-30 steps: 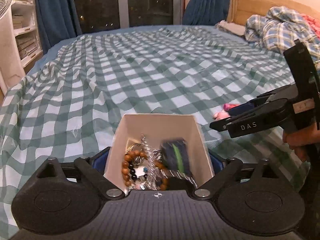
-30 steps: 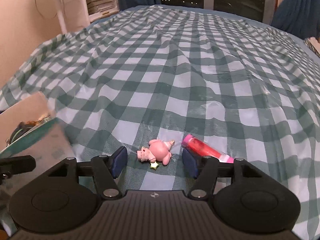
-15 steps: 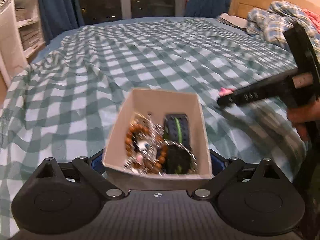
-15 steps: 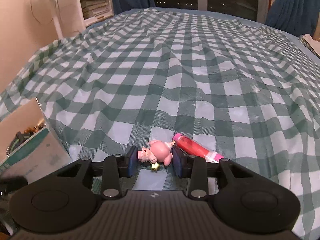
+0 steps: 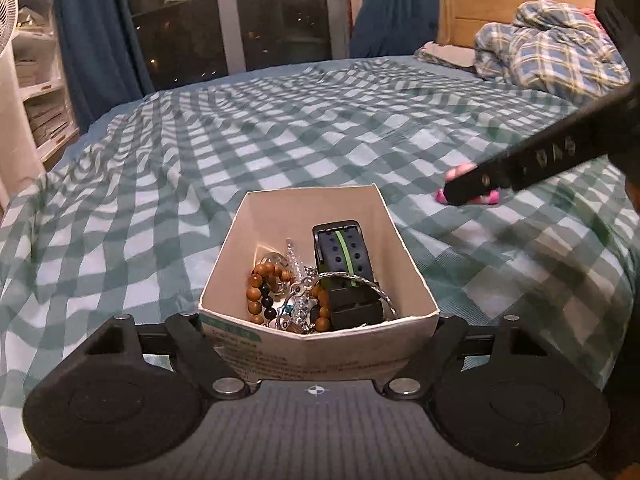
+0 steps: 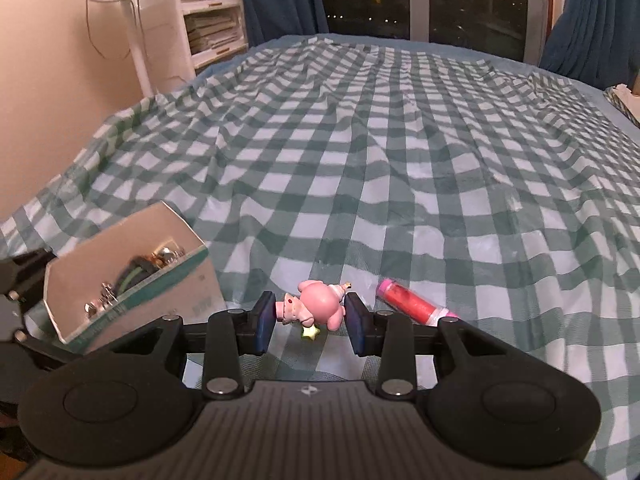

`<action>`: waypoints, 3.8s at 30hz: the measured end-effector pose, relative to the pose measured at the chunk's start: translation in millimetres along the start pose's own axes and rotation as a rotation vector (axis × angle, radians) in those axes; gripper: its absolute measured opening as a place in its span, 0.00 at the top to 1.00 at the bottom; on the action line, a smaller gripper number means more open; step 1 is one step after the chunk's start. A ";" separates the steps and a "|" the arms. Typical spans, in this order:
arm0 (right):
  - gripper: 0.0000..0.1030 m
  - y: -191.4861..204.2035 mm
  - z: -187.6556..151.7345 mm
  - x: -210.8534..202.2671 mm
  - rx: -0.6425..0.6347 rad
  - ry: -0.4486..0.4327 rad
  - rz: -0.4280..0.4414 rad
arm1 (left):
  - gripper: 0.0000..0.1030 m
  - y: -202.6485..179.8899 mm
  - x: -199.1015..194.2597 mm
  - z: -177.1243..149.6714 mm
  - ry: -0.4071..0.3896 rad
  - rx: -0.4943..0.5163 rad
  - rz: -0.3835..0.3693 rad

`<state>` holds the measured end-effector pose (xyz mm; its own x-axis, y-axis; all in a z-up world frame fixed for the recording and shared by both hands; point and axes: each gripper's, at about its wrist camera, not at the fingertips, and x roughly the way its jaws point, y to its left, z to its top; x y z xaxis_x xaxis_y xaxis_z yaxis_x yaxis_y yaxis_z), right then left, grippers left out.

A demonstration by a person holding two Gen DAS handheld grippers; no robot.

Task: Organize jewelry
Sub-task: 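Grasp the pink pig charm with the right tool and drop it into the box, then grasp the pink-capped red tube by its cap with the right tool and drop it into the box, then lower the box onto the bed with the left tool and release it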

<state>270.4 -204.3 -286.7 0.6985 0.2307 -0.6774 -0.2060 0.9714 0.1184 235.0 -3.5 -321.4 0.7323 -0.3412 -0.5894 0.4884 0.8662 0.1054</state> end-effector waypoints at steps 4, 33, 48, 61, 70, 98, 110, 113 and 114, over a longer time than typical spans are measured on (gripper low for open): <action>0.00 15.4 21.0 -29.3 -0.023 -0.043 0.023 | 0.48 -2.9 -15.9 8.5 -0.065 0.023 0.001; 0.00 -47.3 -18.8 -84.9 -0.046 -0.101 -0.066 | 0.48 -5.5 -58.8 51.4 -0.268 -0.011 0.000; 0.00 -73.8 -10.3 47.4 -0.165 0.068 -0.034 | 0.47 -2.7 -20.3 53.3 -0.191 0.001 -0.046; 0.00 -57.3 4.3 26.1 -0.166 0.053 -0.035 | 0.47 0.7 -20.4 50.0 -0.170 -0.019 -0.067; 0.00 1.0 44.0 -70.3 -0.316 -0.091 -0.068 | 0.47 -10.9 -31.0 47.3 -0.183 -0.021 -0.108; 0.00 43.9 37.0 -101.2 -0.275 -0.009 0.010 | 0.47 -17.6 28.7 25.3 -0.229 -0.072 0.062; 0.00 4.0 -30.1 -68.5 0.205 0.148 -0.213 | 0.23 8.9 30.5 56.0 0.195 -0.331 0.055; 0.00 17.6 -20.4 -75.1 0.247 0.151 -0.214 | 0.23 7.4 0.7 74.0 0.284 -0.347 0.082; 0.00 21.7 -14.7 -80.0 0.254 0.147 -0.208 | 0.23 2.9 -13.2 80.9 0.299 -0.315 0.098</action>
<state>200.0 -202.6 -240.6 0.5978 0.0337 -0.8009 0.1203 0.9840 0.1312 265.1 -25.9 -248.5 0.5761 -0.1717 -0.7992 0.2217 0.9739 -0.0495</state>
